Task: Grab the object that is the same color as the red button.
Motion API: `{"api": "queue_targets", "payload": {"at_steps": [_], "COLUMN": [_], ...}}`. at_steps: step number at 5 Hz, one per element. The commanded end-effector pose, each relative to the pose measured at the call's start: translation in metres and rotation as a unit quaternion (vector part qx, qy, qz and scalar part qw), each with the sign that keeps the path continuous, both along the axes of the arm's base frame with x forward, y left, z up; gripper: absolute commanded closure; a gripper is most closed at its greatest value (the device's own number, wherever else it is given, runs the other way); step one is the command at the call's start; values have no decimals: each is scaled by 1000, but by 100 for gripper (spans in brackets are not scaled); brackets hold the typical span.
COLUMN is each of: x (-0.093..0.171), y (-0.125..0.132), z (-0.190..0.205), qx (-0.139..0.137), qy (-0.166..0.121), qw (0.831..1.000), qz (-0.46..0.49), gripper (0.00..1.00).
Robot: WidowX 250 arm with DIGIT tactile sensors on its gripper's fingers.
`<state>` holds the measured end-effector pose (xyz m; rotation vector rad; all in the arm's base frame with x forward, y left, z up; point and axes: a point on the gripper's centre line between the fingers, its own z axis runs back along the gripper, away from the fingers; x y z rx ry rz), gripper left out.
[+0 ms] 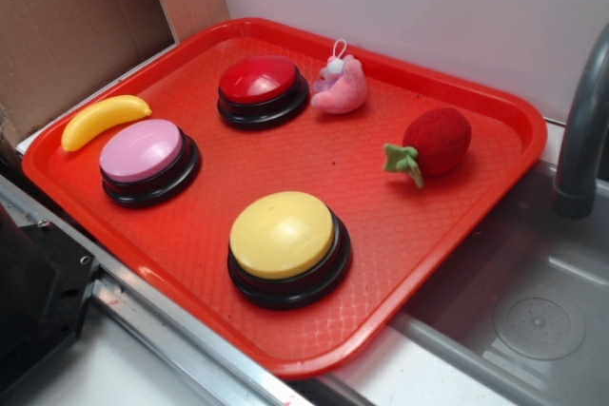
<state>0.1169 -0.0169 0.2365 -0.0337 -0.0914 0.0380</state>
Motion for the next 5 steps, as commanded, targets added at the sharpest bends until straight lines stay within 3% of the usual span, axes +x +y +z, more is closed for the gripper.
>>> {"api": "queue_targets", "payload": {"at_steps": [1,2,4,5], "x": [0,29,72,105], "y": [0,-20,-62,-97], "z": [0,-10,-26,-50], "qx": [0,-1,-51,-64], "qy": [0,1,-51,-72], "qw": [1000,1000,997,995], "qz": [0,-30,-33,-6], "gripper": [0,0,0,0]}}
